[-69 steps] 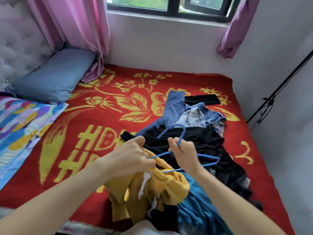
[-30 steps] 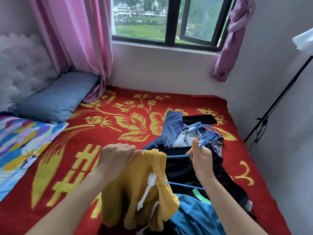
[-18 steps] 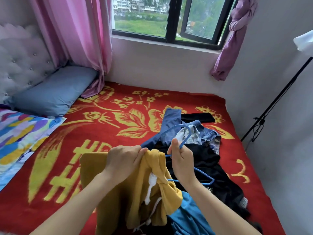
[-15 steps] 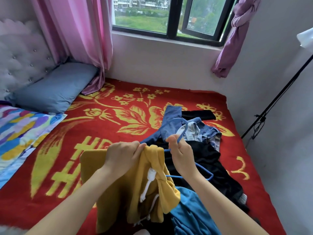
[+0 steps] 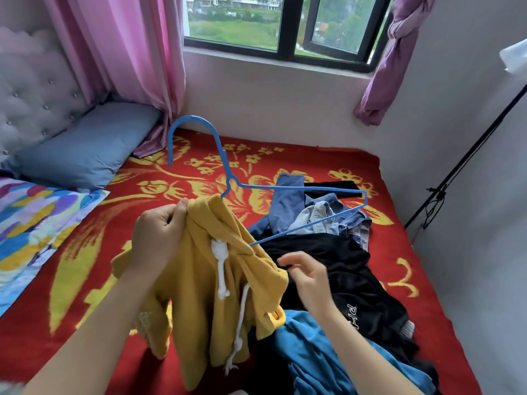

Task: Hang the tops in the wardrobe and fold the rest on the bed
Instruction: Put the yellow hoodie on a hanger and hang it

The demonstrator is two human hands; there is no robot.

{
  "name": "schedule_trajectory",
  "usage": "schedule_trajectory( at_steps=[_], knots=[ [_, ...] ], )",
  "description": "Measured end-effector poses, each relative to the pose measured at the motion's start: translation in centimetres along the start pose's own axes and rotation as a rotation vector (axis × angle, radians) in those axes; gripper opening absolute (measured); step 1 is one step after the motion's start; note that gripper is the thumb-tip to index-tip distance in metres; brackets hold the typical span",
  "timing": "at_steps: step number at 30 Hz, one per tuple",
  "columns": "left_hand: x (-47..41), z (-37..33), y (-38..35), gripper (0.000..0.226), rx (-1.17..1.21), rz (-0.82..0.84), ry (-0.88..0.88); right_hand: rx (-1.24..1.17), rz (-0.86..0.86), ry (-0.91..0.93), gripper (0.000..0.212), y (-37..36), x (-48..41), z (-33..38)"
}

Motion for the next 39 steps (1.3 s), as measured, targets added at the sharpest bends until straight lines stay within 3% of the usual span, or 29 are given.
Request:
schedule_trajectory(
  at_steps=[4,6,8,11,13,15,18,23,27,30,33,35,37,39],
  knots=[
    [-0.2,-0.5,0.1,0.076,0.037,0.004,-0.013,-0.111,0.311,-0.009,0.034,-4.4,-0.7,2.3],
    [-0.4,-0.2,0.6,0.076,0.047,-0.016,-0.005,0.045,0.491,-0.078,0.031,-6.1,-0.7,1.5],
    [-0.5,0.1,1.4,0.069,0.055,-0.044,0.005,0.27,0.681,-0.174,0.052,-6.7,0.2,-0.7],
    [-0.6,1.2,2.7,0.054,0.043,-0.068,0.033,0.527,0.853,-0.179,0.045,-5.2,1.6,-2.7],
    [-0.4,2.7,3.9,0.052,0.008,-0.084,0.069,0.833,0.802,0.016,0.067,-2.5,0.4,-2.1],
    [0.1,4.5,5.1,0.053,-0.016,-0.082,0.124,1.057,0.618,0.28,0.084,0.4,-1.2,0.4],
    [0.9,6.4,5.7,0.051,-0.095,-0.052,0.12,1.101,0.31,0.78,0.05,3.8,-1.1,5.2],
    [0.4,6.5,5.9,0.044,-0.343,-0.103,-0.112,1.115,0.233,0.97,0.047,4.3,0.2,9.7],
    [0.4,5.8,5.9,0.057,-0.439,-0.141,-0.327,1.127,0.267,0.924,0.025,3.6,-0.1,10.6],
    [1.9,2.8,3.7,0.055,-0.527,-0.206,-0.548,0.939,0.319,0.938,0.019,1.2,0.3,12.5],
    [2.5,0.5,0.8,0.052,-0.604,-0.234,-0.544,0.879,0.348,0.984,0.016,-3.1,1.3,14.1],
    [2.1,0.6,0.5,0.059,-0.587,-0.231,-0.445,0.866,0.351,0.825,0.034,-4.2,0.7,14.5],
    [2.0,1.2,1.0,0.064,-0.525,-0.221,-0.38,0.716,0.468,0.542,0.055,-3.7,-0.4,14.8],
    [2.4,1.3,1.2,0.064,-0.491,-0.201,-0.357,0.58,0.564,0.332,0.063,-3.2,-1.4,14.6]
  ],
)
Point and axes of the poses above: each hand's wrist, its own x-axis away from the middle knuckle, its own y-axis out of the back of the hand, z = x × y, the point moved 7 cm from there along -x, towards the middle knuckle, and after that the axes turned 3 degrees about -y, right-handed, at the moved point
